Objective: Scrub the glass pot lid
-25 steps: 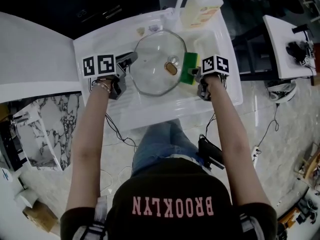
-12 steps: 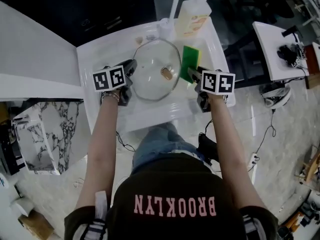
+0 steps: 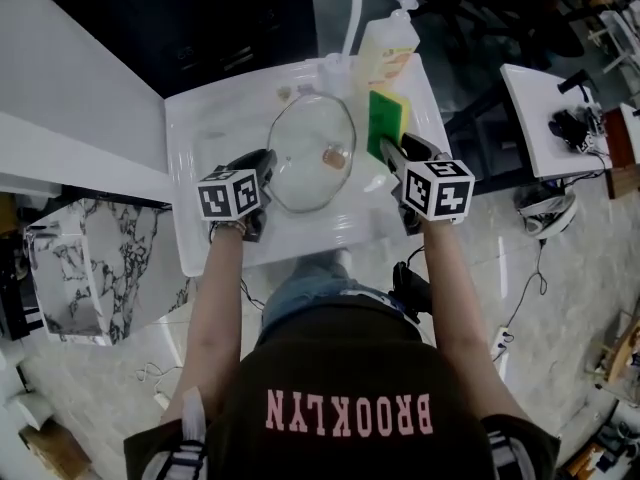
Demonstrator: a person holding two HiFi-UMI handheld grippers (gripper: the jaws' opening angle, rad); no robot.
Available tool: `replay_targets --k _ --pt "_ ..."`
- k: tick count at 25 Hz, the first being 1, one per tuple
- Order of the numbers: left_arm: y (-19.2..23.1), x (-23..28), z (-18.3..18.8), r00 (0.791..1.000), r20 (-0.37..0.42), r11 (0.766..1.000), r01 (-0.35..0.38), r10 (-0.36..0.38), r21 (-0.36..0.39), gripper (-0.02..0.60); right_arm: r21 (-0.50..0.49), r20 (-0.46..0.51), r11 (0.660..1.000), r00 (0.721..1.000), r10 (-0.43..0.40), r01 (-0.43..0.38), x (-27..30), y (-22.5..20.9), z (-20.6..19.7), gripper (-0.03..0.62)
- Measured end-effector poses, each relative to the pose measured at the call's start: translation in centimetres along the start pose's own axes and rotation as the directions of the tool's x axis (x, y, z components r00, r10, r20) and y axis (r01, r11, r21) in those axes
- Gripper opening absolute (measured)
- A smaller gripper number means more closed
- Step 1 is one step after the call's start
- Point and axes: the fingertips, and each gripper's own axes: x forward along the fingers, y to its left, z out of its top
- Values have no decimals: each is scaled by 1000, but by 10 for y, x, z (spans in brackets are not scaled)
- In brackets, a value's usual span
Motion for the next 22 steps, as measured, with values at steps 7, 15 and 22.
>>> replay_targets --k 7,15,22 --pt "-20 -10 -3 984 160 988 -100 80 121 64 -119 193 990 980 -52 76 -13 6 6 106" --pt "-27 -13 -2 968 217 971 -168 129 172 63 -153 301 973 946 -120 172 -32 -9 -4 106" --pt "-27 -15 -1 963 227 964 -191 147 183 46 -145 298 973 946 -132 181 -39 -15 -19 104"
